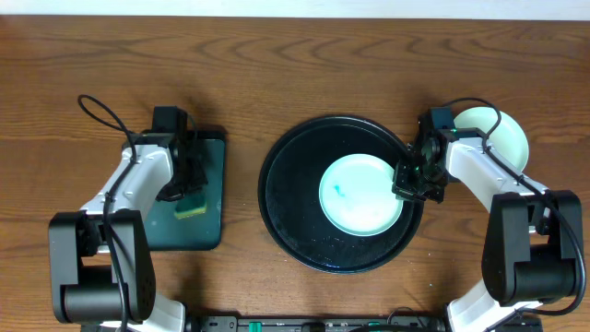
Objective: Clean dirty plates on tray and stack at the side
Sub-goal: 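Grasp the green sponge in the basin with the left gripper and lift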
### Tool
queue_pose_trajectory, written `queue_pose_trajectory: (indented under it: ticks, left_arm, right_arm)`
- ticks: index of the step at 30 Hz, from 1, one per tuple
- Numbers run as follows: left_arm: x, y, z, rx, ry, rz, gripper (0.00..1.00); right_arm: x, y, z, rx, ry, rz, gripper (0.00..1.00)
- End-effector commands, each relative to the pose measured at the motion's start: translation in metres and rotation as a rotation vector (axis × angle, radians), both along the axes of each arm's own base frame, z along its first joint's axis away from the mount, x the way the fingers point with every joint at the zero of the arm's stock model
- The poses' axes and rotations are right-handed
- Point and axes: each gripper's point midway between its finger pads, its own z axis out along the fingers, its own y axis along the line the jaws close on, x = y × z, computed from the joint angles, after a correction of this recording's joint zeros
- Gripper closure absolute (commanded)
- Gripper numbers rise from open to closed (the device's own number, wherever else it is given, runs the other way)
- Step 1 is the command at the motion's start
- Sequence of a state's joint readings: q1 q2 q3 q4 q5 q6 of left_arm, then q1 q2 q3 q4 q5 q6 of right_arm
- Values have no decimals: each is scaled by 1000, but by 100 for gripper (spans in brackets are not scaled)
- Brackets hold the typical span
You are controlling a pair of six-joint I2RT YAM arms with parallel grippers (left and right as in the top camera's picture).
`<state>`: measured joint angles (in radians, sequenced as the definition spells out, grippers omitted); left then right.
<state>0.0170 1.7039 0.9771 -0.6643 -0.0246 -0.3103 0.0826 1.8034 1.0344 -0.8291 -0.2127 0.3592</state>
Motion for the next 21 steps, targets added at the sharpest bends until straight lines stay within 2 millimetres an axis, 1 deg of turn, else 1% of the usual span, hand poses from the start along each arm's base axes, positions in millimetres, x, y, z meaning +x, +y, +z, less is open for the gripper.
queue_pose_trajectory:
  ticks: [1,3,5,7,8,10,11,13,15,17,18,21]
  left_arm:
    - [-11,3,-19,6,29,4,81]
    - [-9,3,-23,6,15,4,92]
    - [-4,3,-26,7,-12,4,93]
    - [-1,1,-24,-6,-23,2,93]
    - [1,-5,-23,-36,-28,-13,93]
    - [4,-21,-15,-129,-39,-61,93]
    - [5,-25,-10,-147,-46,-63,93]
    - [8,-26,4,-154,-83,-67,93]
    - [14,-26,24,-145,-150,-74,93]
    - [19,-25,50,-137,-235,-80,93]
    - [21,-24,67,-129,-290,-82,93]
    - [19,-23,109,-113,-417,-97,93]
  right_arm:
    - [0,-5,-13,-48,7,-16,99]
    - [-1,-5,-13,-48,8,-16,99]
    - [-1,-5,-13,-48,11,-15,99]
    - [-2,-5,-13,-48,14,-15,99]
    - [-2,-5,-13,-49,14,-15,99]
    - [-2,-5,-13,-49,14,-15,99]
    - [-2,-4,-13,-46,15,-15,99]
    - [-2,-4,-13,-42,15,-15,99]
    - [-2,-4,-13,-42,14,-16,99]
    - [-2,-4,-13,-42,14,-16,99]
    - [-2,-4,-13,-42,14,-16,99]
    - [-1,-4,-13,-41,12,-16,99]
